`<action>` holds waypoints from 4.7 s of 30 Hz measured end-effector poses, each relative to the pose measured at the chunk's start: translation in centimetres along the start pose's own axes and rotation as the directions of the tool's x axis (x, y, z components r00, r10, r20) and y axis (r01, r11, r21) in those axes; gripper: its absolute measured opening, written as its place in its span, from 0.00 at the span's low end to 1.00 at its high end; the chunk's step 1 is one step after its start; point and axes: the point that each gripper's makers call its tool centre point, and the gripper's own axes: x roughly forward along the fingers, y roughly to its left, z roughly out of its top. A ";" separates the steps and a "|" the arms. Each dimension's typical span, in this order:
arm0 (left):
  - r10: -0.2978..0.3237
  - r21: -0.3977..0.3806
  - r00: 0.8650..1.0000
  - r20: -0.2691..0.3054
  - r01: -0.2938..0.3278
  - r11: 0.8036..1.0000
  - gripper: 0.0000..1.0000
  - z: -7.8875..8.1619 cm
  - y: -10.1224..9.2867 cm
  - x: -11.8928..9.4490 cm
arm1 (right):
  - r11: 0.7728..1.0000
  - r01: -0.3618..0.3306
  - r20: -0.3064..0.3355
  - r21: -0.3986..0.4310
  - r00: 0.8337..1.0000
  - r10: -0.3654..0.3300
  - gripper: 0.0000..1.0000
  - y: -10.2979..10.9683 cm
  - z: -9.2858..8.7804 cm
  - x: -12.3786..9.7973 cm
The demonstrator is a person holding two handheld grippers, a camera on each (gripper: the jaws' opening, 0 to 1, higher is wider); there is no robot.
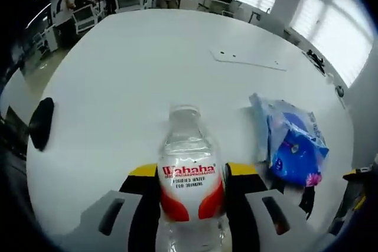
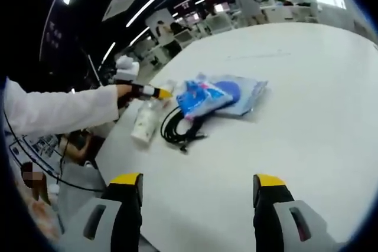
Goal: Arrange the tabletop items into an orderly group along one side of the table until the central work area is clear of visible clutter.
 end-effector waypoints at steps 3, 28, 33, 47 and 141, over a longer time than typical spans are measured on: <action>0.005 0.006 1.000 0.020 -0.005 1.000 0.41 -0.2 -0.2 -0.7 | 1.000 0.004 -0.001 -0.015 1.000 -0.004 0.78 -0.1 0.0 -0.2; 0.055 -0.060 0.964 0.262 -0.041 0.997 0.39 5.0 0.5 -5.2 | 0.999 0.003 0.040 -0.036 0.999 -0.002 0.77 0.5 0.1 -1.9; 0.099 -0.124 0.952 0.289 -0.065 0.990 0.40 5.4 0.8 -5.2 | 1.000 0.014 0.044 -0.023 0.999 -0.013 0.77 0.2 -0.3 -2.4; 0.190 -0.168 0.937 0.293 -0.145 0.975 0.40 6.0 1.9 -3.9 | 1.000 0.020 0.030 0.007 0.999 -0.020 0.77 -0.3 -1.0 -2.0; 0.058 -0.087 0.922 0.383 -0.026 0.996 0.92 -6.0 -4.6 -16.0 | 0.997 -0.047 0.055 -0.062 0.997 0.050 0.72 2.1 -1.8 -3.7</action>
